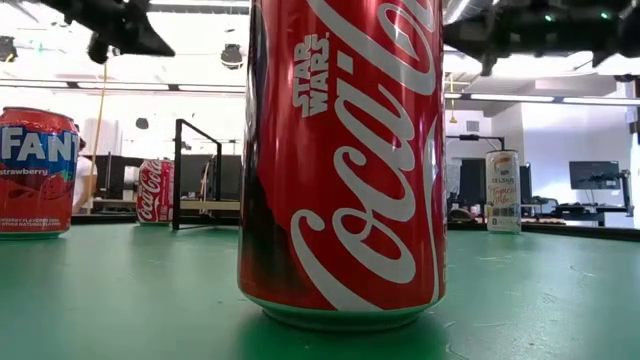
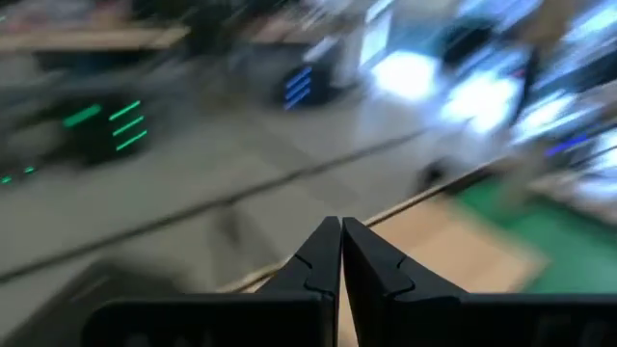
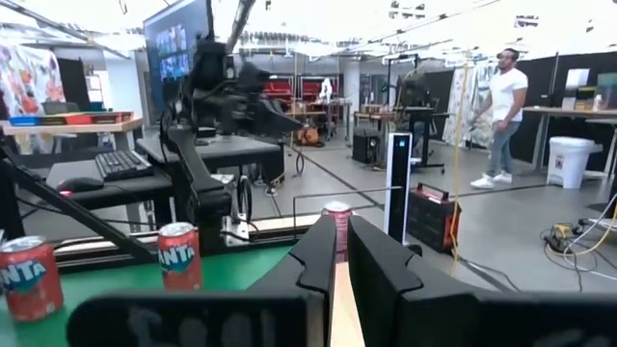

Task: Place canned beverage on shelf
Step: Put the top red-white soda can on the shelf

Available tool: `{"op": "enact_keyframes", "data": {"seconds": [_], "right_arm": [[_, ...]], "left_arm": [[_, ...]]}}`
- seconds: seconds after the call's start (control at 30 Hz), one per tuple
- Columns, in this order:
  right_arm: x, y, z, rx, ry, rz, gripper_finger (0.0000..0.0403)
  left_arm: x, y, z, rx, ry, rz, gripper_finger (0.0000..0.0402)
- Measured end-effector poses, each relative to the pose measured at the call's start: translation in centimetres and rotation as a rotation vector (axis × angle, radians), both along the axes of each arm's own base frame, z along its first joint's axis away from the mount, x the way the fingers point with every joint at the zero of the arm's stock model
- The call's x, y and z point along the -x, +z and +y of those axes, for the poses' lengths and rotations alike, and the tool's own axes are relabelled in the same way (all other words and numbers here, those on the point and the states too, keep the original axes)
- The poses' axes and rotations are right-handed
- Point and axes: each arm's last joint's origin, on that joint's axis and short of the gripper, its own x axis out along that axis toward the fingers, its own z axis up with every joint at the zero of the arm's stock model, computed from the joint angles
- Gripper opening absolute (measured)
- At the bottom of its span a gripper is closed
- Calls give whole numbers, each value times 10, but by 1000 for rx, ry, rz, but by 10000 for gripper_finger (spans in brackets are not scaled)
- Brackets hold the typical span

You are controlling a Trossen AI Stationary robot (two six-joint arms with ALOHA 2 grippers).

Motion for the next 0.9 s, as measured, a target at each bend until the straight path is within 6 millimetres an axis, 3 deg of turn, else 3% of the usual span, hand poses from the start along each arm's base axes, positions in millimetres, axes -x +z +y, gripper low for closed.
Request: {"op": "enact_keyframes", "data": {"seconds": [0.23,0.43,0.67,0.9], "right_arm": [[-34,27,2,36,47,45,58],[-57,37,10,61,99,149,58],[-70,40,21,56,154,236,58],[-73,37,30,59,193,254,58]], "left_arm": [[-22,40,37,163,147,373,33],[-25,46,87,425,177,460,130],[-26,36,132,616,176,451,242],[-29,7,156,812,264,494,289]]}}
